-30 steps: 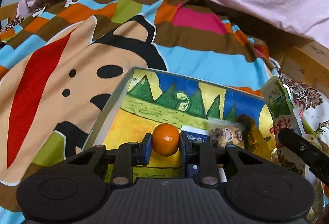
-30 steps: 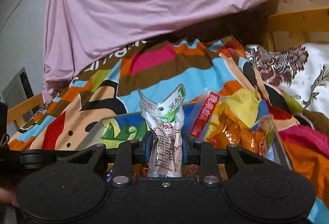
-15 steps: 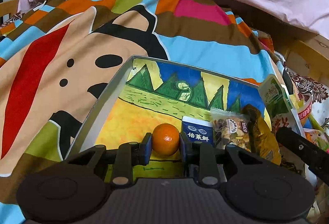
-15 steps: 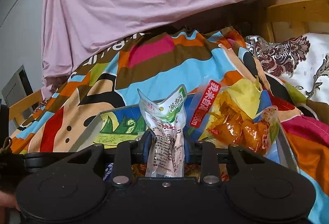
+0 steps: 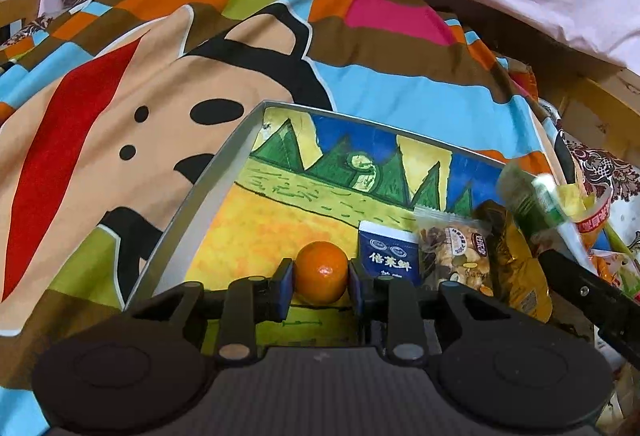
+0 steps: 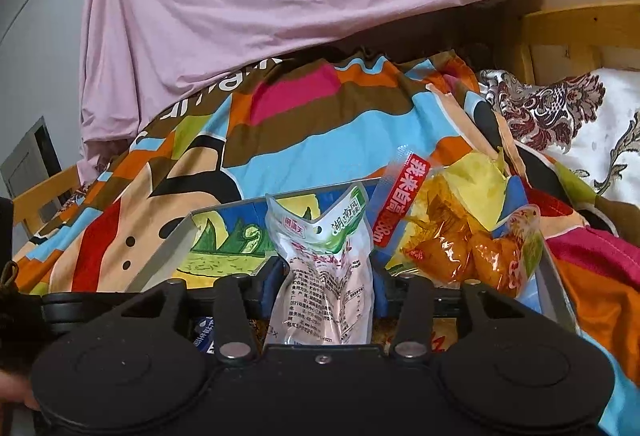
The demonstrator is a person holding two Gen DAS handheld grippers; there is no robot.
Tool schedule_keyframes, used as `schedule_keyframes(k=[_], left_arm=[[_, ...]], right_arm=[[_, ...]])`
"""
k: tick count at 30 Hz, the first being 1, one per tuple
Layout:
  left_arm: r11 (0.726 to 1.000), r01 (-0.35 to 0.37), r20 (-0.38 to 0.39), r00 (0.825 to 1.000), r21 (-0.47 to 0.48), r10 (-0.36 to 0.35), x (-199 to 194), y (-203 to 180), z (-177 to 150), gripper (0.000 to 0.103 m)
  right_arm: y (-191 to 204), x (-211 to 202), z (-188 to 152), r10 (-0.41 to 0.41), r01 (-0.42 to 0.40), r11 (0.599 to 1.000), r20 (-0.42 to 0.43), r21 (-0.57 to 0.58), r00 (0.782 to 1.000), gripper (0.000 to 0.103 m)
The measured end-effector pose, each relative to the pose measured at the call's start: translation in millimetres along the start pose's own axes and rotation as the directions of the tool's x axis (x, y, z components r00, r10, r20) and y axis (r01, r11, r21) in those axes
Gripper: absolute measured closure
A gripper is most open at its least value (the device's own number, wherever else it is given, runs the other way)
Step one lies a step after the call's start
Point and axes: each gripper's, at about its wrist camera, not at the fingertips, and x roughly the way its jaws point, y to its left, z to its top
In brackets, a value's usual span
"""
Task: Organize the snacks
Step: 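Open both tools to release the tangerine and milk pack into the tray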
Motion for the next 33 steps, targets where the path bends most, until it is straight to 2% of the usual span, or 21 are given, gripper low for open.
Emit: schedule_keyframes(k=[2, 4, 9, 16, 24, 27, 33], left_arm=[[1.000, -0.010, 0.011, 1.000, -0.004, 0.010, -2.4, 0.7, -1.1, 0.060], [1.000, -0.008, 0.020, 1.000, -0.017, 0.008, -6.1, 3.5, -0.8, 0.044], [1.000, 0.018, 0.040, 0.999, -0.025, -0.017, -20.5, 6.1, 1.2, 0.038], [0.999, 0.031, 0.084, 0.996, -0.005, -0.031, -43.3, 1.7, 5.8, 0.019], [0.999, 0.027, 0.144, 0.989, -0.028, -0.023, -82.7, 3.8, 7.1, 0.005], [1.000, 0.013, 0.177, 0.984, -0.027, -0.008, -101.5, 5.1, 4.8, 0.001], [1.000, 0.002, 0.225, 0.974, -0.019, 0.003, -141.9, 10.7, -5.6, 0.001]], right_arm=[[1.4, -1.7, 0.6, -0.006, 0.006, 1.000, -0.001, -0.010, 1.000, 0.048], [3.2, -5.5, 1.6, -0.011, 0.011, 1.000, 0.005, -0.022, 1.000, 0.043], [7.7, -17.4, 6.4, -0.020, 0.021, 0.998, 0.032, -0.051, 0.999, 0.032], [14.5, -36.1, 14.3, -0.027, 0.031, 0.997, 0.062, -0.070, 0.998, 0.020], [28.7, -76.6, 29.3, -0.044, 0.058, 0.991, 0.116, -0.120, 0.992, 0.005], [37.0, -96.2, 33.2, -0.045, 0.065, 0.987, 0.136, -0.149, 0.990, 0.003], [52.6, -139.6, 33.3, -0.054, 0.090, 0.975, 0.179, -0.202, 0.982, 0.001]])
